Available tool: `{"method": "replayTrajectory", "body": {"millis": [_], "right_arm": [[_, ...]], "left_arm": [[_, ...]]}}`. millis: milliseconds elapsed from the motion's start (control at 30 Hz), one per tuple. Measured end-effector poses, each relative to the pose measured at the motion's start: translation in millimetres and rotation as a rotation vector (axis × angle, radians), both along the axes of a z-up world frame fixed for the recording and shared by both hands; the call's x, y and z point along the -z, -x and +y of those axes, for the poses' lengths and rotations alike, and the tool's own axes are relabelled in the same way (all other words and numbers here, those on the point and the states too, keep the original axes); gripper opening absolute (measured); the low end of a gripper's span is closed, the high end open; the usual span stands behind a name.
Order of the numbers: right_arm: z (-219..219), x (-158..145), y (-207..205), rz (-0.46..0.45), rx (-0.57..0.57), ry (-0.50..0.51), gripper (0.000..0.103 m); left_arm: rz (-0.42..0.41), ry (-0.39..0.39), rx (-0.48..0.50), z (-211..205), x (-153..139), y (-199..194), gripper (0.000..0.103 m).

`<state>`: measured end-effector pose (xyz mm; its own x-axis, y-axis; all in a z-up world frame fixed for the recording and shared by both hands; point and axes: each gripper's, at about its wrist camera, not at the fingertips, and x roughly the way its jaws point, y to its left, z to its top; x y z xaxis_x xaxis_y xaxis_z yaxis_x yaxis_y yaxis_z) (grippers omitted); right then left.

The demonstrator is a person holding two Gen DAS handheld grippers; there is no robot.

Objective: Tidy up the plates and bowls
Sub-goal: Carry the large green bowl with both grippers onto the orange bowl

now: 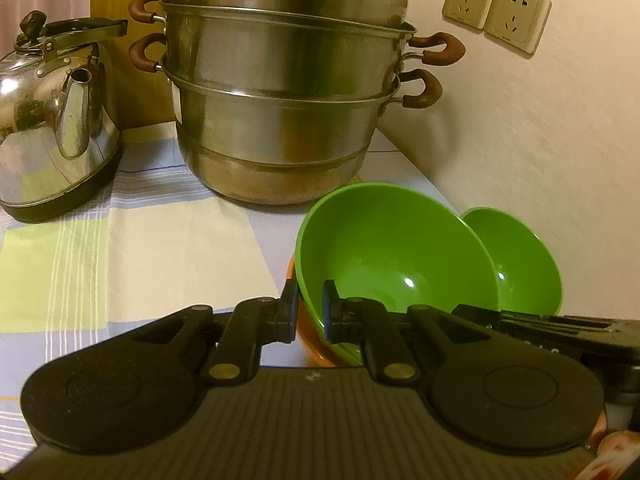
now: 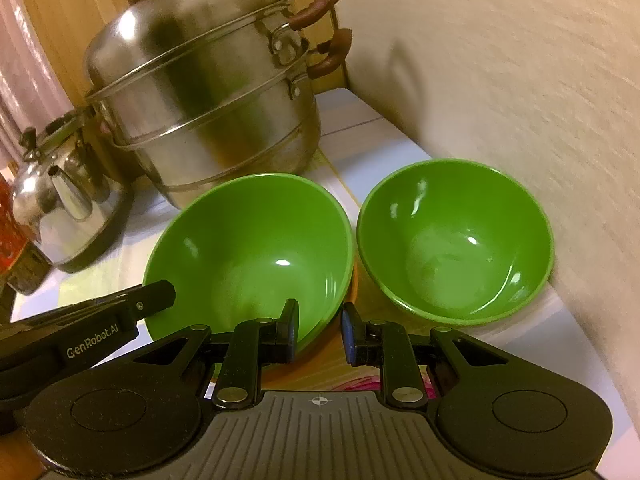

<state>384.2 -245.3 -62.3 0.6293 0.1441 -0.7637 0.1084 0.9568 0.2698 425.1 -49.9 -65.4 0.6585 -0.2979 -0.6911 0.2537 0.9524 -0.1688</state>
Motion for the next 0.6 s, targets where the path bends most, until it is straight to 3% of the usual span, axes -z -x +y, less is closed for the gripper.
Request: {"method": "replayTrajectory", "body": {"millis": [367,500,600], "right_arm": [[2.8,0.2,-0.3,-0.004,-0.011,0.034,0.023],[5.2,1.9,-1.3,-0.008,-0.023,0.036,0.036],[2.1,-0.3,-1.0,-0.026,-0.007,0.016,0.039]], "left_arm": [[0.013,-0.002,0.003,0.1,3.1,-1.1,0.011],[-0.004,-0.018,-0.006,-0.1,2.4,-0.7,0.012],[-0.017,-0.011,-0.012,2.5,-0.6,0.1,0.012]]}}
